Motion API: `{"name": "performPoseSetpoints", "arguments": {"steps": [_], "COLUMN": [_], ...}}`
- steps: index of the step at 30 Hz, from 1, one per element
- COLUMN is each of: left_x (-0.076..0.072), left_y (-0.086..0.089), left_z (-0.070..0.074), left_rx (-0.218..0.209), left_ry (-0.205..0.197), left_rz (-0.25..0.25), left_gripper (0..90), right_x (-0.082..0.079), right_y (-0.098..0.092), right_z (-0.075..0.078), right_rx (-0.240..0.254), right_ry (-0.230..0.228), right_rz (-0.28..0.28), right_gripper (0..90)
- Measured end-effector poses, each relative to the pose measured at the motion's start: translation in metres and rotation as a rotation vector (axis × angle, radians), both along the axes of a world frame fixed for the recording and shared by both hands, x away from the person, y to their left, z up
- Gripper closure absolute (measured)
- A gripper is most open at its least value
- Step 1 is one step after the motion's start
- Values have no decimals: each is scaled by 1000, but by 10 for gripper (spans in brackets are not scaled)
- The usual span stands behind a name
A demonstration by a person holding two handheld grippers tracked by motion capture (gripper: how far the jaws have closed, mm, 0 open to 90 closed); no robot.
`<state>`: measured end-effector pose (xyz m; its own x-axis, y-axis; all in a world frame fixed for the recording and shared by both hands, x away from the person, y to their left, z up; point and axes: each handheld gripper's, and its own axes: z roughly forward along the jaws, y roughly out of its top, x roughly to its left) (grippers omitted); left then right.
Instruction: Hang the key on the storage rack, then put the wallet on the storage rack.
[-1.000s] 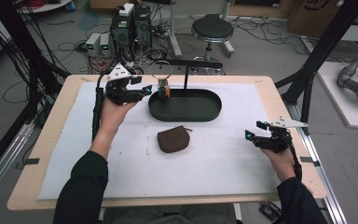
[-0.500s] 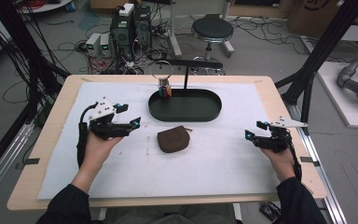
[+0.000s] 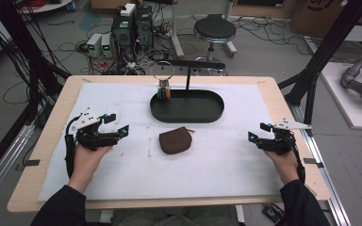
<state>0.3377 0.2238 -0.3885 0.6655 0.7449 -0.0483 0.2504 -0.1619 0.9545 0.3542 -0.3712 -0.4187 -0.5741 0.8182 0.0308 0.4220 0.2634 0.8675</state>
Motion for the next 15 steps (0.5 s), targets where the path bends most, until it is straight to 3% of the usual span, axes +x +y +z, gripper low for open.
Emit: {"name": "performPoseSetpoints", "arguments": {"steps": [15], "left_x": [3], "left_y": [-1], "left_z": [-11], "left_rx": [21], "left_ry": [25], "left_rz": [-20], "left_gripper": [267], "right_x": [5], "right_y": [1], "right_z": [-2], "right_rx": [-3], "right_ry": [-7], "right_rz": [3], "right_gripper": [281]}}
